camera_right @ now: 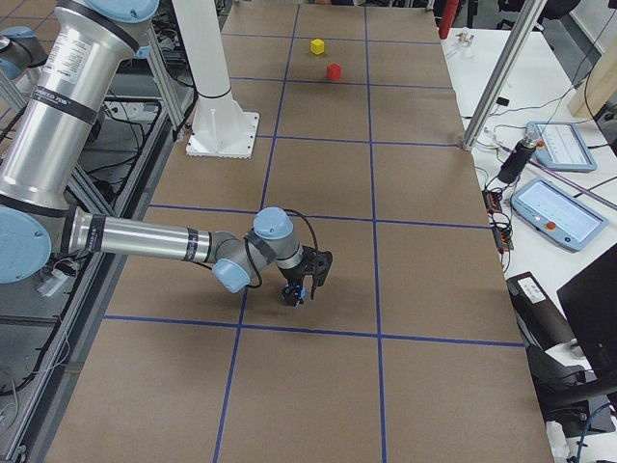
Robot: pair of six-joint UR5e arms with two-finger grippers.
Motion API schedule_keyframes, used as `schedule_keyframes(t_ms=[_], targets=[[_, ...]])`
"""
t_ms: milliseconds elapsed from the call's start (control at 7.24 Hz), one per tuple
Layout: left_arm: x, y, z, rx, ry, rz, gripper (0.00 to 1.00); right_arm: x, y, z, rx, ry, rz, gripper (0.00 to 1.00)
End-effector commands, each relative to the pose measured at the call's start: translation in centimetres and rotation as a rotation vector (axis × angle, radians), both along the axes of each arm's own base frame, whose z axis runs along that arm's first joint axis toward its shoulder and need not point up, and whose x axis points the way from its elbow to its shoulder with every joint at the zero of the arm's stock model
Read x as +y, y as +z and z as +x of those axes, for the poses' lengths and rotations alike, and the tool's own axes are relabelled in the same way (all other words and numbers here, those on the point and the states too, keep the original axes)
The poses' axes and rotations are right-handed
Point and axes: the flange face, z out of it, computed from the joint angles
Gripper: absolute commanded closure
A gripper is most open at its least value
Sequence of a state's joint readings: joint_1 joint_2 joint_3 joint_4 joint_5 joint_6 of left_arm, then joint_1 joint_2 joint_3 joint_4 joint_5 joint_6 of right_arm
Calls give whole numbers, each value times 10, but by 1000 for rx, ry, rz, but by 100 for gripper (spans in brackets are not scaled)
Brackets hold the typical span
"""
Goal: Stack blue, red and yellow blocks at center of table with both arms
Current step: 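Lower the right gripper onto the blue cube and close it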
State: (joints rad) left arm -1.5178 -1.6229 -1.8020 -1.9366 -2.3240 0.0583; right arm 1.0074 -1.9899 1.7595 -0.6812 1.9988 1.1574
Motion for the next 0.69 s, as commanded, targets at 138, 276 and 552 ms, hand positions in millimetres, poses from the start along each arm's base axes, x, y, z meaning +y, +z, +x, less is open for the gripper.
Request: schedule_keyframes(t_ms=[138, 276, 552], targets=[[1, -4, 0, 1, 1, 13, 0, 16, 8, -33, 40, 87, -54, 3], [1, -4, 1, 1, 2, 13, 0, 19, 10, -40, 55, 90, -54, 3], [0, -4, 4, 1, 8, 15, 0, 25, 12, -56, 72, 104, -57, 3]])
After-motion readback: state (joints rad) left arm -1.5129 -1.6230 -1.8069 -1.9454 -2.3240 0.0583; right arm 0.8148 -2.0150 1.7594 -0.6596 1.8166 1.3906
